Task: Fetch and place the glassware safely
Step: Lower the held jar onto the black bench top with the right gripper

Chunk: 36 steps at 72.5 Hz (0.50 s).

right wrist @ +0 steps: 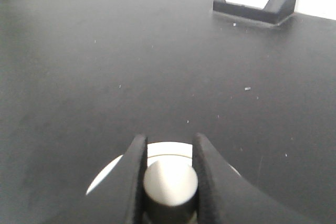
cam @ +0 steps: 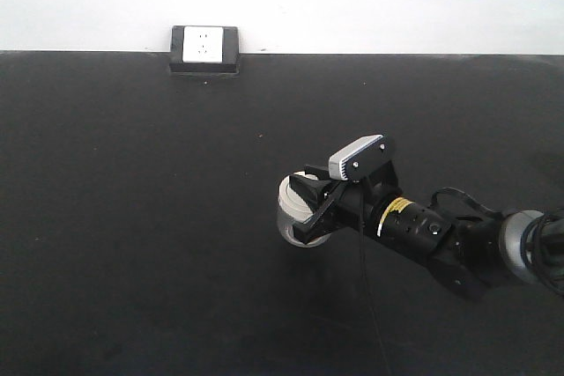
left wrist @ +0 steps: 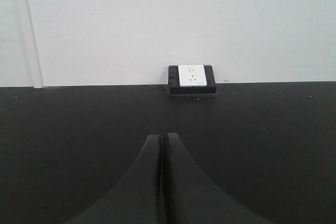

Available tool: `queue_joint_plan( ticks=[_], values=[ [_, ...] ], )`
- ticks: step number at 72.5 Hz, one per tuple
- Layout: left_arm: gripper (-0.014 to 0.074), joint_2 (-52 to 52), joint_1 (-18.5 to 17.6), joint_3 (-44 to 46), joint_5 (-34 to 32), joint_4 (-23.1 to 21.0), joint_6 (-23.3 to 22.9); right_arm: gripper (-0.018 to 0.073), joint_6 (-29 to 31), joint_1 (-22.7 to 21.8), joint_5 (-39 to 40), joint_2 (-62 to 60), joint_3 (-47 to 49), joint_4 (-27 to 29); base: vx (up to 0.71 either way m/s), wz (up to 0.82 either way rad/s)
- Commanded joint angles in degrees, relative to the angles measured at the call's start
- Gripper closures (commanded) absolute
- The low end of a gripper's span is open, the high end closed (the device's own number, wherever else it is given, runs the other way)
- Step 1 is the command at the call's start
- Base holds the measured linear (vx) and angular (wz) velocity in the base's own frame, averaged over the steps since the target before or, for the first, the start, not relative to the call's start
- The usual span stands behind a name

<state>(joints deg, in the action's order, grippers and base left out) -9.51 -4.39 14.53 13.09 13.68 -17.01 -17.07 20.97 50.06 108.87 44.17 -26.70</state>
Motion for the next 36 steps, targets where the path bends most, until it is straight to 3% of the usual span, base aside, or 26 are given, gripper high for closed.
queue_joint_plan(
  ticks=[1,36],
  values=[
    [0.0603,-1.0,-0.5,1.3,-4.1,-0.2,-0.1,0.0505,1.8,-0.1,8.6,-1.6,1.6,1.9,0.0,0.0],
    [0.0603,-1.0,-0.5,1.3,-4.1,-0.2,-0.1,0.0393,3.9,-0.1,8.9,0.2,1.6,2.3,0.0,0.0]
  ],
)
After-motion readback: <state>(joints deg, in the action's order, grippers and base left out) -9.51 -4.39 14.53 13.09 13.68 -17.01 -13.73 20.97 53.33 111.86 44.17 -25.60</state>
